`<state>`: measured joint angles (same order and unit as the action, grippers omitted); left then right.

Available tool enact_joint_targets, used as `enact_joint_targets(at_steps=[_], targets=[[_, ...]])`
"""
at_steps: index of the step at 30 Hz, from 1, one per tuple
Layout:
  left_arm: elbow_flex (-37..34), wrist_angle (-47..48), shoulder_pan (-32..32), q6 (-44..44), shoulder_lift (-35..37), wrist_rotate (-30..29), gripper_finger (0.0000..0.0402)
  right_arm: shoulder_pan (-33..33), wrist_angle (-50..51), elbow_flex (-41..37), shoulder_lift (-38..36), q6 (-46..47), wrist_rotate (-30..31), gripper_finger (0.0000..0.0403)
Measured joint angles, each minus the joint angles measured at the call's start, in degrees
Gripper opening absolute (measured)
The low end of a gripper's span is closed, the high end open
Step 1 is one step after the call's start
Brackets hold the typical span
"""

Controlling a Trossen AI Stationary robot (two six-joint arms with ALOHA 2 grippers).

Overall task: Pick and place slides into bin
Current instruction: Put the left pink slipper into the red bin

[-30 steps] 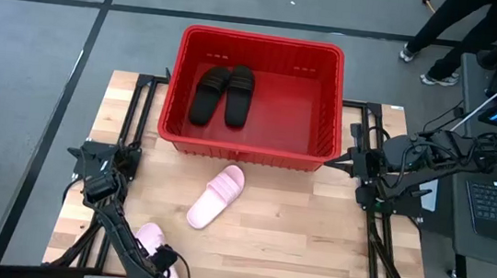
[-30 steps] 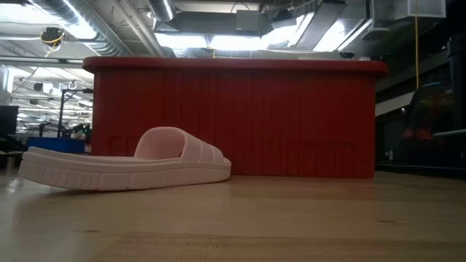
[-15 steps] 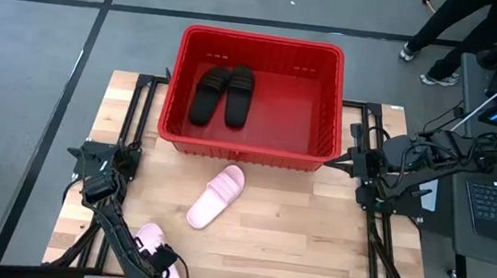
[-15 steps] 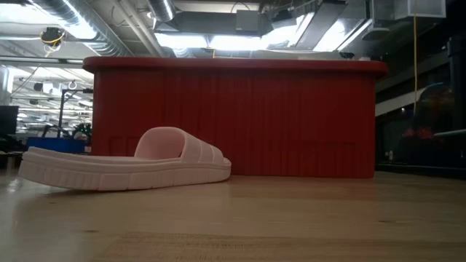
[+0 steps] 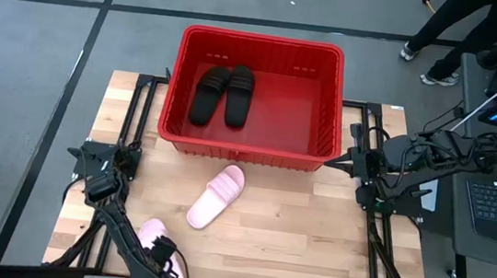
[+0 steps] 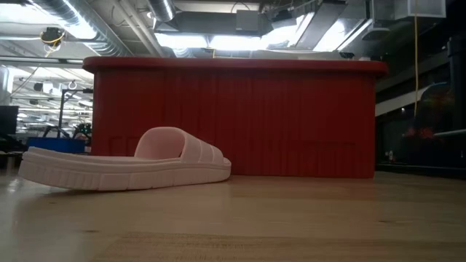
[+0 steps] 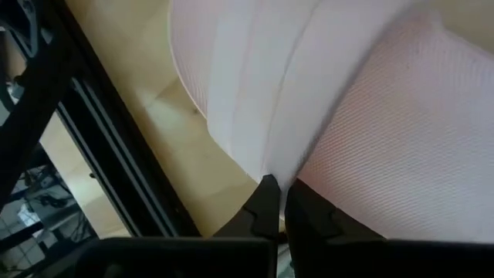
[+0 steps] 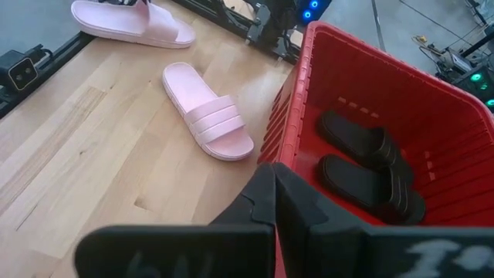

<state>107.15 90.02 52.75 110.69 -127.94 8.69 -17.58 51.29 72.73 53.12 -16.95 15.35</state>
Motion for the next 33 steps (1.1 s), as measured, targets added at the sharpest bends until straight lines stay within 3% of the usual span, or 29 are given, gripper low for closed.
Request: enact_joint_targets(at_steps=[11, 18, 24, 33], targets=[[6.06, -0.04, -0.46, -0.43, 0.0, -1.84, 0.0003, 0.0, -0.15, 0.0, 0.0, -1.88, 0.0, 0.0003], [10.74, -0.04, -2.85, -3.88, 0.0, -10.08, 0.0002, 0.0, -0.2, 0.0, 0.0, -1.99, 0.0, 0.0003], [12.9, -0.55, -6.74, -13.58, 0.0, -23.6, 0.0002, 0.0, -0.26, 0.0, 0.0, -1.84, 0.01, 0.0003], [12.89, -3.4, -13.27, -33.03, 0.0, -27.86, 0.0002, -0.02, -0.04, 0.0, -0.02, -1.57, 0.0, 0.0003]])
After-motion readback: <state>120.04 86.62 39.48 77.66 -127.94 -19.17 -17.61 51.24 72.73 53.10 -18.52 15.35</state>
